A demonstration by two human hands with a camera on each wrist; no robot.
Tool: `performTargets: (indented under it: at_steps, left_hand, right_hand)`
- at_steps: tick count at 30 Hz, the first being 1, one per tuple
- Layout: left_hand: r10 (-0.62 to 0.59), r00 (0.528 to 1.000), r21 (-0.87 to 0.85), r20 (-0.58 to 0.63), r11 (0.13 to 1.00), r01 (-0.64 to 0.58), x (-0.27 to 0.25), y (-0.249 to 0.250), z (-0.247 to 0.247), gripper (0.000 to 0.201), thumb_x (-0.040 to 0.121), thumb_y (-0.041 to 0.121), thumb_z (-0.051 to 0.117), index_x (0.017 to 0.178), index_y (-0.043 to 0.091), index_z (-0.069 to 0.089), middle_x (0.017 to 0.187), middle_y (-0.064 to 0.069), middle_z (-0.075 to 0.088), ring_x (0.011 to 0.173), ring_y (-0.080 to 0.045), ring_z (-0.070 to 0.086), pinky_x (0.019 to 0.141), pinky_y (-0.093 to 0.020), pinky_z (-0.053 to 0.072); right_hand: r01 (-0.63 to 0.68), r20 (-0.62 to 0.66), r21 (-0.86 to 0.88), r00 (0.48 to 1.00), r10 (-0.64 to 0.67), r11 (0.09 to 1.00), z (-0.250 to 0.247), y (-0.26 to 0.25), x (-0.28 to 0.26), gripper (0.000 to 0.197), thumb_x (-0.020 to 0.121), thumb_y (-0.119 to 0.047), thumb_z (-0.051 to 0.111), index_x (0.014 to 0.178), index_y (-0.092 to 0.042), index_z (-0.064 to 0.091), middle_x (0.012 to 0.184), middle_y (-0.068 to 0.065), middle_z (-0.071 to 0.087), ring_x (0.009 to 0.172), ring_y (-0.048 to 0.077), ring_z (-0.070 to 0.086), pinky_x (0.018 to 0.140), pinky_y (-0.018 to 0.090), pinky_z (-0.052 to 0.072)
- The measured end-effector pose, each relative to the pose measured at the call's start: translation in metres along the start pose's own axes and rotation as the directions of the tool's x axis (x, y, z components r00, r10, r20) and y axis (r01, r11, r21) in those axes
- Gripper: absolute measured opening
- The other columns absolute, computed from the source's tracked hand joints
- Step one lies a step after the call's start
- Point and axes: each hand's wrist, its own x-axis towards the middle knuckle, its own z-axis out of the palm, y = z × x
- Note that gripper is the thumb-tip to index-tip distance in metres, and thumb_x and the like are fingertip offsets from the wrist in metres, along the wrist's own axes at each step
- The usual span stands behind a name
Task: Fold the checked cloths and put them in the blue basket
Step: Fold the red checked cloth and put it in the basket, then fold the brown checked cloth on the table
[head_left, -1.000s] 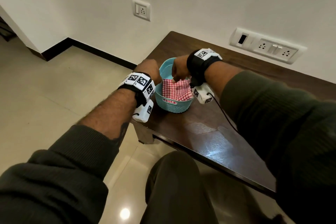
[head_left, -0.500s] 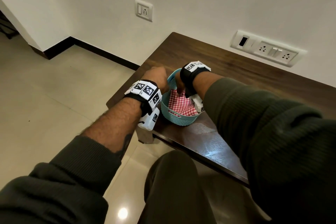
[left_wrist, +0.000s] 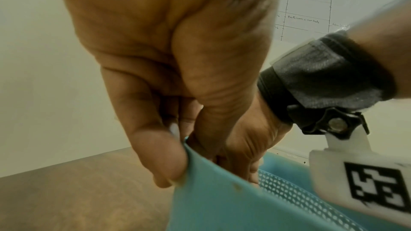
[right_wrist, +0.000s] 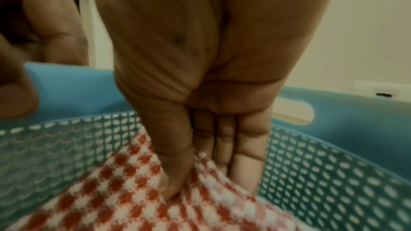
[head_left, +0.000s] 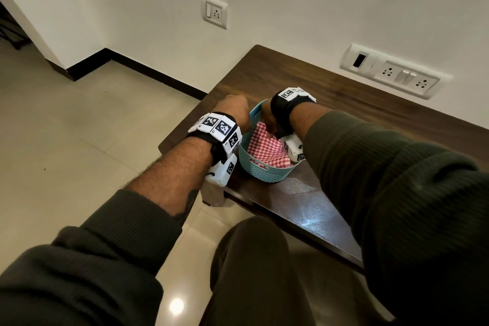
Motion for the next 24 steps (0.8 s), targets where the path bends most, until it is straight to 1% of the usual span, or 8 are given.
performTargets:
  at_steps: [2,5,9,13,16,18,21,24]
  left_hand:
    - [0.002,1.000,0.002,0.018,1.000,-0.002,0.000,0.001,-0.001,0.015,0.083,0.013,0.073,0.092,0.003,0.068,0.095,-0.012,0.065,0.091,-0.030,0.067,0.077,-0.037,0.056]
    - [0.002,0.999,0.011,0.032,1.000,-0.003,0.000,0.001,-0.001,0.017,0.082,0.015,0.074,0.075,0.009,0.060,0.088,-0.010,0.063,0.083,-0.028,0.065,0.075,-0.036,0.056]
    - [0.004,1.000,0.035,0.010,0.999,-0.004,0.000,0.001,-0.001,0.013,0.083,0.016,0.074,0.083,0.008,0.064,0.087,-0.010,0.062,0.078,-0.027,0.061,0.068,-0.034,0.050]
    - [0.014,1.000,0.055,0.022,0.998,-0.015,-0.002,0.003,-0.001,0.011,0.087,0.013,0.069,0.094,0.005,0.068,0.101,-0.015,0.067,0.088,-0.030,0.064,0.073,-0.035,0.049]
    - [0.017,1.000,0.076,0.003,0.997,-0.017,-0.005,0.006,-0.001,0.022,0.086,0.015,0.070,0.104,0.003,0.069,0.108,-0.016,0.068,0.099,-0.032,0.067,0.073,-0.033,0.048]
    - [0.009,1.000,0.093,-0.004,0.996,-0.009,-0.005,0.007,0.000,0.023,0.084,0.016,0.073,0.102,0.002,0.069,0.108,-0.017,0.068,0.100,-0.033,0.067,0.071,-0.032,0.047]
    - [0.007,1.000,0.113,-0.016,0.994,-0.005,-0.004,0.006,0.000,0.022,0.083,0.017,0.074,0.098,0.002,0.068,0.106,-0.016,0.068,0.098,-0.032,0.067,0.069,-0.032,0.047]
    - [-0.003,1.000,0.140,-0.017,0.990,0.005,-0.007,0.008,0.000,0.022,0.083,0.016,0.074,0.098,0.002,0.068,0.107,-0.016,0.068,0.098,-0.032,0.067,0.069,-0.032,0.048]
  right_hand:
    - [-0.060,-0.045,-0.046,0.997,0.058,0.997,-0.007,0.000,-0.017,0.035,0.061,-0.037,0.086,0.090,-0.022,0.072,0.093,-0.002,0.073,0.087,0.023,0.068,0.089,0.041,0.056]
    - [-0.132,-0.115,-0.075,0.986,0.123,0.988,-0.012,0.000,-0.043,0.042,0.063,-0.048,0.084,0.096,-0.027,0.068,0.095,-0.001,0.069,0.084,0.023,0.066,0.086,0.037,0.055]
    - [-0.161,-0.125,-0.095,0.981,0.149,0.982,-0.020,-0.003,-0.055,0.072,0.060,-0.053,0.083,0.125,-0.024,0.065,0.095,0.003,0.063,0.084,0.027,0.060,0.090,0.043,0.055]
    - [-0.109,-0.197,-0.182,0.978,0.073,0.977,-0.027,-0.002,-0.087,0.039,0.072,-0.045,0.081,0.089,-0.019,0.058,0.080,0.000,0.058,0.081,0.025,0.057,0.080,0.035,0.051]
    - [-0.010,0.046,-0.072,0.999,0.014,0.997,-0.013,-0.010,-0.087,0.038,0.078,-0.031,0.081,0.113,-0.019,0.070,0.103,0.003,0.068,0.100,0.027,0.064,0.094,0.041,0.052]
    - [0.030,0.132,0.045,0.991,-0.035,0.999,0.003,-0.018,-0.083,0.026,0.081,-0.015,0.078,0.105,-0.008,0.070,0.115,0.010,0.068,0.100,0.027,0.063,0.092,0.041,0.051]
    - [0.031,0.181,0.037,0.983,-0.037,0.999,0.019,-0.024,-0.087,0.018,0.079,-0.023,0.080,0.091,-0.016,0.068,0.102,0.006,0.068,0.095,0.025,0.064,0.092,0.042,0.052]
    - [0.013,0.249,0.230,0.966,-0.072,0.973,0.016,-0.018,-0.092,0.025,0.077,-0.020,0.081,0.097,-0.007,0.073,0.108,0.010,0.072,0.096,0.028,0.067,0.095,0.045,0.052]
